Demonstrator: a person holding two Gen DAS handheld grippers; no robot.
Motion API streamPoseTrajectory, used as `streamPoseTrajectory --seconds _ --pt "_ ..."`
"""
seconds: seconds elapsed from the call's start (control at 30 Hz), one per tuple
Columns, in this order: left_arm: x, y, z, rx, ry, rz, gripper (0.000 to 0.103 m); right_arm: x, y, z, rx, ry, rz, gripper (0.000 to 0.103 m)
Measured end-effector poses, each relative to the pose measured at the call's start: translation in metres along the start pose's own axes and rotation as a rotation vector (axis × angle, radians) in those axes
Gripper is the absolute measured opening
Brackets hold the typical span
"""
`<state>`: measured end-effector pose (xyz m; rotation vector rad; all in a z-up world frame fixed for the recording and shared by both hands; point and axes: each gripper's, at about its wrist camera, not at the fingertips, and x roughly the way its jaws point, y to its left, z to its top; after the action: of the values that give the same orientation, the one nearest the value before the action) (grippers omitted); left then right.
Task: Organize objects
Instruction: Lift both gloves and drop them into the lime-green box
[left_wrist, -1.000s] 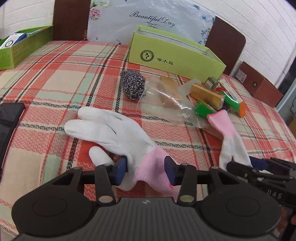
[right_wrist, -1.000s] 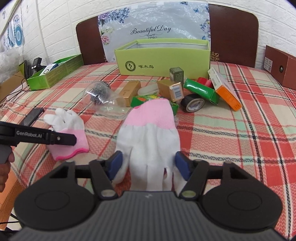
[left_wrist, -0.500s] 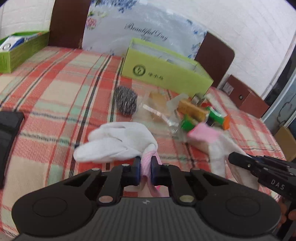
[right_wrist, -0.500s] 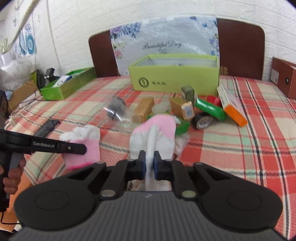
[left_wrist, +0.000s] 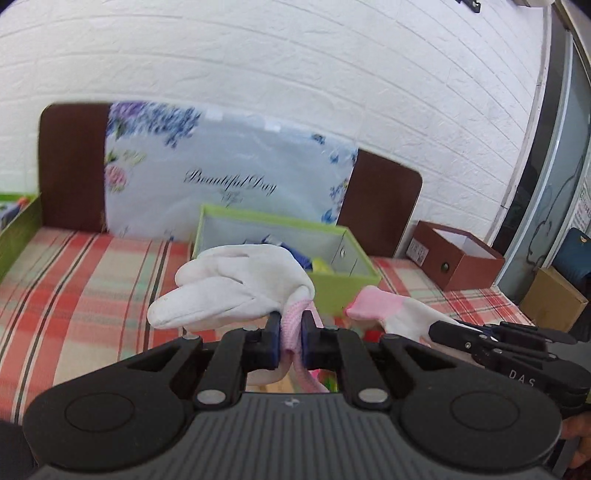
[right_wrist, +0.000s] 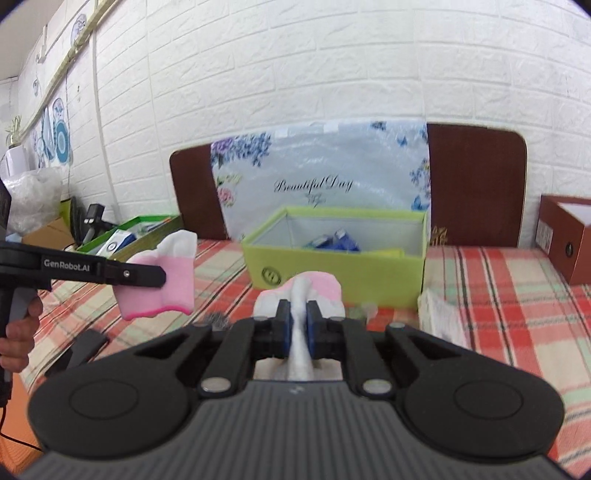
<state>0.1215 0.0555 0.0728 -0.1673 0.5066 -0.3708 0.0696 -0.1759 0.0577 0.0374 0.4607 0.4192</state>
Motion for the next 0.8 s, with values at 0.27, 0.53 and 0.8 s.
streamPoseTrajectory --seconds 0.27,0.53,0.8 --pt "0.072 -0.006 0.058 0.034 -0.009 -0.024 0.009 0.048 -0.024 0.049 -0.062 -0.063 -0.053 0.008" --pt "0.160 0.017 0.084 -0.018 0.028 -0.006 0.009 0.133 -0.063 0.081 -0.127 -0.057 -0.077 0.008" --pt "0.225 0.045 0.076 -0.058 0.137 0.040 0.009 0.208 -0.100 0.073 -0.158 0.036 -0.105 0.009"
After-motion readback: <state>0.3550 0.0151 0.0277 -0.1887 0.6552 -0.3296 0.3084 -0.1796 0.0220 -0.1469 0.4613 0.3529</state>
